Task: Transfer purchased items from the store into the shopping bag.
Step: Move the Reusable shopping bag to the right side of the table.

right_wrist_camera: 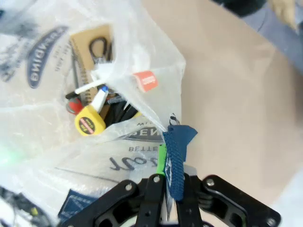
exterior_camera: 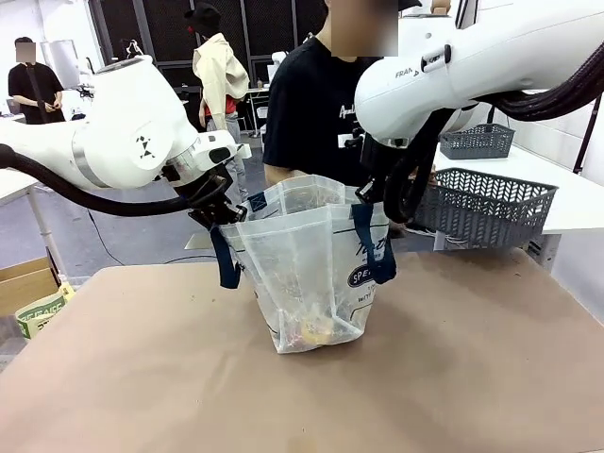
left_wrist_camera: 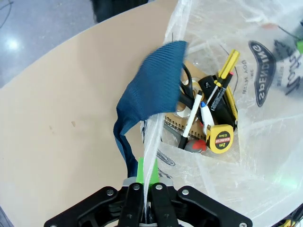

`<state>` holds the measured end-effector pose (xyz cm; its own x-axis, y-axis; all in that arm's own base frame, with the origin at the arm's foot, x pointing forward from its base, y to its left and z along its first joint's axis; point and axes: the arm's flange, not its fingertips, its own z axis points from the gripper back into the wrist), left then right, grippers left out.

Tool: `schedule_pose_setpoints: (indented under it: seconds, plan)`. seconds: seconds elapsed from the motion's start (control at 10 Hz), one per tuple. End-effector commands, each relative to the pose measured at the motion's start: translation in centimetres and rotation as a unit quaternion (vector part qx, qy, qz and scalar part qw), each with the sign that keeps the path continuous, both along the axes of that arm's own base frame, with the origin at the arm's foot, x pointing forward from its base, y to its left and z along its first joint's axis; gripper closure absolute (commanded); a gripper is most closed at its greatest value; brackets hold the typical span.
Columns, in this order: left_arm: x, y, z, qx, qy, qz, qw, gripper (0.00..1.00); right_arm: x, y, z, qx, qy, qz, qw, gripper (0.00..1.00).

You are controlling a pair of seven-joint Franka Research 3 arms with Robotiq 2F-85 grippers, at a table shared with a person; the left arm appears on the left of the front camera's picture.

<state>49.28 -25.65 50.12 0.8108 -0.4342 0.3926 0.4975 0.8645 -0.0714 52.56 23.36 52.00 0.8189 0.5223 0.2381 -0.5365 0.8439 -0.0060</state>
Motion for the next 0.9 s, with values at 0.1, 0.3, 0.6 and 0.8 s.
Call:
schedule_pose_setpoints:
  seconds: [0.1, 0.3, 0.6, 0.8]
  plan:
    - [0.6, -1.4, 0.6, 0.034, 0.032, 0.097, 0.994, 1.00, 1.0, 1.8, 1.0, 0.019, 0.062, -0.144, 0.988, 1.00]
    - [0.7, -2.2, 0.2, 0.040, 0.043, 0.096, 0.994, 1.00, 1.6, 1.5, 0.8, 0.008, 0.063, -0.167, 0.984, 1.00]
    - [0.3, -1.1, 0.1, 0.034, 0.031, 0.093, 0.995, 1.00, 0.8, 1.0, 0.6, 0.015, 0.061, -0.155, 0.986, 1.00]
    - [0.8, -2.1, 0.5, 0.009, 0.022, 0.086, 0.996, 1.00, 1.9, 1.4, 0.5, 0.028, 0.062, -0.187, 0.980, 1.00]
